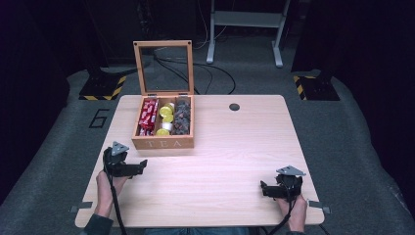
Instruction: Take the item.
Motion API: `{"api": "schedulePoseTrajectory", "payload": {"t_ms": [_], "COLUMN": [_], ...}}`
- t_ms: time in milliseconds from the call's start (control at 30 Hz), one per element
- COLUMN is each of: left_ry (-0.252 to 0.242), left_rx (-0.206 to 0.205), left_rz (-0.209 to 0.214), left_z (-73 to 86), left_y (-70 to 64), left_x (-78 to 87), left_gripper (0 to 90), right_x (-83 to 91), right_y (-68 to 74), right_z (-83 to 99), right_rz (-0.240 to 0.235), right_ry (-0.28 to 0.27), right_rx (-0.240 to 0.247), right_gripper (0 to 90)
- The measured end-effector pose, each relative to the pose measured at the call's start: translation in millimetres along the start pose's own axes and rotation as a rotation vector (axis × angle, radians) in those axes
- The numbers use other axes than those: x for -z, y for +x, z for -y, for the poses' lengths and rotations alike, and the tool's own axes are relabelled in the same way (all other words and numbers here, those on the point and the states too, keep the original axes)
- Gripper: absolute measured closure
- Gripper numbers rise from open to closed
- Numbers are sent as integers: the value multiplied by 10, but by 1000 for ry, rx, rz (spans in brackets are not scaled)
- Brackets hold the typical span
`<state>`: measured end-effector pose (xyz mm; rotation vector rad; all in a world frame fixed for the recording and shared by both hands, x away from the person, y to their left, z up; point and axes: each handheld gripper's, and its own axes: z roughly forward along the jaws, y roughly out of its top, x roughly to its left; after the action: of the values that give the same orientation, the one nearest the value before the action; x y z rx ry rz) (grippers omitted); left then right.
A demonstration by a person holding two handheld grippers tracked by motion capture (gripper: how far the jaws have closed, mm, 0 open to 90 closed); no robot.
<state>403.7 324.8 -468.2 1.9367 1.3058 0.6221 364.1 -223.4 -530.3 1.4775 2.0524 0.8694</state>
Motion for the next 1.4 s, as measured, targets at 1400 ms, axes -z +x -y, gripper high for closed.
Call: {"api": "schedulePoseTrajectory", "payload": {"t_ms": [1400], "left_ry": [38], "left_rx": [-25], "left_rz": [44], "left_z": [-932], "left_y": [302], "left_x": [-425], "left_gripper": [47], "right_x": [-1], "right_y": [0], "right_z": [0], "right_rz": [-4], "right_ry": [-3], "right_rx": [3], "right_gripper": [2]}}
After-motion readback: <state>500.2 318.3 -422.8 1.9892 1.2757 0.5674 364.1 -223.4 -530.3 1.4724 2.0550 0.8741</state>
